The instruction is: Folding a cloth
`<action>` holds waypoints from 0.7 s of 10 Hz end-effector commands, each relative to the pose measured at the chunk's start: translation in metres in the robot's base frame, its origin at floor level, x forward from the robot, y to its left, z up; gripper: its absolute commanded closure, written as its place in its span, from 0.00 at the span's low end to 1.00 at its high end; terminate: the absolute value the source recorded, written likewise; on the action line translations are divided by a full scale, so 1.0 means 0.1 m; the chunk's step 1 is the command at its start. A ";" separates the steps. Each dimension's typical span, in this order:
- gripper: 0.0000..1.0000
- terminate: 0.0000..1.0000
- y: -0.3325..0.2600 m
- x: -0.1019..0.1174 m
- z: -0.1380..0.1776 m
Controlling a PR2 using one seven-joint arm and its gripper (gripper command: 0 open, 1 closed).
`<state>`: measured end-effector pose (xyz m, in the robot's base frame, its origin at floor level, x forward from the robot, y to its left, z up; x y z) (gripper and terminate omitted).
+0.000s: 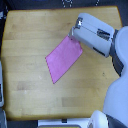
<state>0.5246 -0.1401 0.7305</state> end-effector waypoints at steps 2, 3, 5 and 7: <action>1.00 0.00 0.04 -0.08 -0.15; 1.00 0.00 0.06 -0.10 -0.18; 1.00 0.00 0.06 -0.11 -0.20; 1.00 0.00 0.04 -0.11 -0.18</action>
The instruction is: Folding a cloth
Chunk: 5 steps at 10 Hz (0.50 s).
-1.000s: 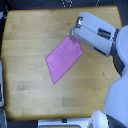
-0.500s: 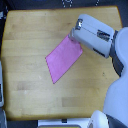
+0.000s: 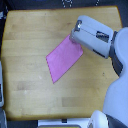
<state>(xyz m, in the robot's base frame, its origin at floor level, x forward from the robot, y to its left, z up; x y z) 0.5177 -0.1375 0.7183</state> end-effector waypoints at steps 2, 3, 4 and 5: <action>1.00 0.00 -0.01 -0.06 -0.03; 1.00 0.00 -0.03 -0.07 -0.01; 1.00 0.00 -0.06 -0.08 0.01; 1.00 0.00 -0.06 -0.08 0.02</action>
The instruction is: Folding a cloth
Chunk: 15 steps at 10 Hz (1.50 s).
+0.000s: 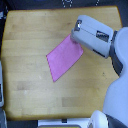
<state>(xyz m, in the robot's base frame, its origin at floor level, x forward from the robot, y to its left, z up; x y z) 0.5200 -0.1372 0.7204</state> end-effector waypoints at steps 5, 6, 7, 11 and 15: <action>1.00 0.00 -0.10 -0.10 0.16; 1.00 0.00 -0.10 -0.09 0.20; 1.00 0.00 -0.07 -0.05 0.27; 1.00 0.00 0.12 0.00 0.60; 1.00 0.00 0.46 -0.36 0.74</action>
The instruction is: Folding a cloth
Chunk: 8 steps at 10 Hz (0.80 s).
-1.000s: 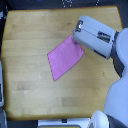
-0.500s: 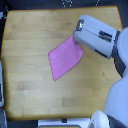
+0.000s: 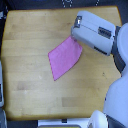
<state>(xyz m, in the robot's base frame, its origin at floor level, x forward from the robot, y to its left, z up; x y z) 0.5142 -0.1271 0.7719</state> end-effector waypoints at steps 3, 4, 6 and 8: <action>1.00 0.00 0.91 -0.93 0.30; 1.00 0.00 0.97 -0.97 0.31; 1.00 0.00 1.31 -1.05 0.31; 1.00 0.00 1.57 -0.96 0.21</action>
<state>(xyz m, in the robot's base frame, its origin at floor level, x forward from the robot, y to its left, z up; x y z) 0.4283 -0.0359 0.7992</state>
